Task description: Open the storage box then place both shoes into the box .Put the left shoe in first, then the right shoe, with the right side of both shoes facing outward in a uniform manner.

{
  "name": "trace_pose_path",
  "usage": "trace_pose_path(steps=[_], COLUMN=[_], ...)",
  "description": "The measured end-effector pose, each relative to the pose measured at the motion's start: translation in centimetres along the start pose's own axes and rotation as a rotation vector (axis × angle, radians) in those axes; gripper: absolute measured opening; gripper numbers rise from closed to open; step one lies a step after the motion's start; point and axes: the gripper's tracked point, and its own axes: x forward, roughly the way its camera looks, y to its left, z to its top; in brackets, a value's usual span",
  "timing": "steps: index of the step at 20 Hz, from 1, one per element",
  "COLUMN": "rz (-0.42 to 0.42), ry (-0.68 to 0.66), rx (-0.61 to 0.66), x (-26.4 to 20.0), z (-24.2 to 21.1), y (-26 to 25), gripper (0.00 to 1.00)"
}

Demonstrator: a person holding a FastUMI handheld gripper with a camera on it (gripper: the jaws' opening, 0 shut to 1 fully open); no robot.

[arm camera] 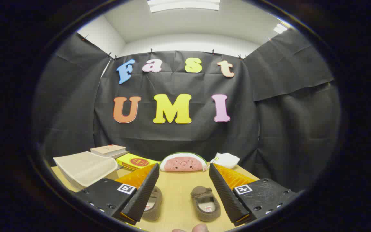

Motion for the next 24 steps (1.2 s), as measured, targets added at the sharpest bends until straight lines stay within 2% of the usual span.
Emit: trace_pose_path(steps=[17,21,24], rz=[0.043,0.073,0.142], ry=[0.019,0.024,0.051], rx=[-0.017,-0.010,0.029], x=[0.4,0.5,0.8], z=[-0.9,-1.2,-2.1], y=[2.2,3.7,6.8], gripper=[0.95,0.95,0.95])
